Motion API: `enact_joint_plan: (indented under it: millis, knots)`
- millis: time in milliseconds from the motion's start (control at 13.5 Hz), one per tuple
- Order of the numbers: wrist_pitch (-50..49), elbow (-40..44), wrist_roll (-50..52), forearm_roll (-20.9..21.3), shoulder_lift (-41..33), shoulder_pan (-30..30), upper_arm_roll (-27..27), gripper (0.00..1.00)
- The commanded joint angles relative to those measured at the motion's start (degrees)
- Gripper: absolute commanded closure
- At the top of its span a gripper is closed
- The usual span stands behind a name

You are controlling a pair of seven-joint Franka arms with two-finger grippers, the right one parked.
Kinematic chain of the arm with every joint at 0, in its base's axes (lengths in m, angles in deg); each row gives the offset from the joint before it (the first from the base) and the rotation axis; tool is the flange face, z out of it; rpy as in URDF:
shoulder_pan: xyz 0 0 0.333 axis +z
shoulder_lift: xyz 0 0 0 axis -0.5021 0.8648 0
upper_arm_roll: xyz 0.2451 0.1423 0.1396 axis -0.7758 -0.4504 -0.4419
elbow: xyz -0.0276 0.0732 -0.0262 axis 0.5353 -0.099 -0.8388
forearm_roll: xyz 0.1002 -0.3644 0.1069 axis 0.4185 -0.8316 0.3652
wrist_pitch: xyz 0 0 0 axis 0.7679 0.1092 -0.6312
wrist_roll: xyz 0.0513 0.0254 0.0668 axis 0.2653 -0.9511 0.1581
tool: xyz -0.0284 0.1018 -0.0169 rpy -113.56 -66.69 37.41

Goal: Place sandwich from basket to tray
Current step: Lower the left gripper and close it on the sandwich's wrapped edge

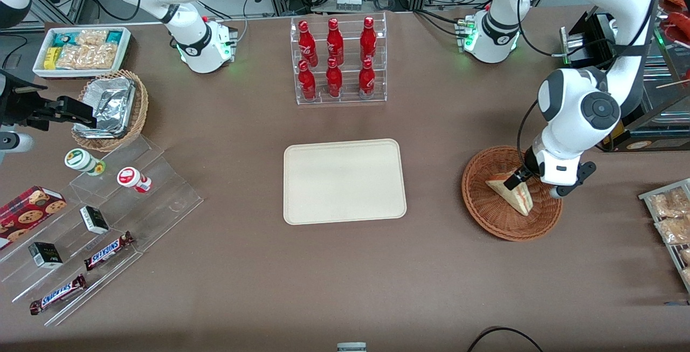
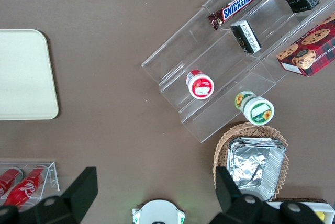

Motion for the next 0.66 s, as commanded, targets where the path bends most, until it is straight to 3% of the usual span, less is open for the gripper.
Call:
enact_joint_plan:
  millis: [0,591]
  knots:
    - [2.05,-0.26,1.57,1.09,1.74,-0.06,-0.13,0.00]
    - [3.02,-0.44,1.48,1.09,4.28,-0.06,-0.21,0.03]
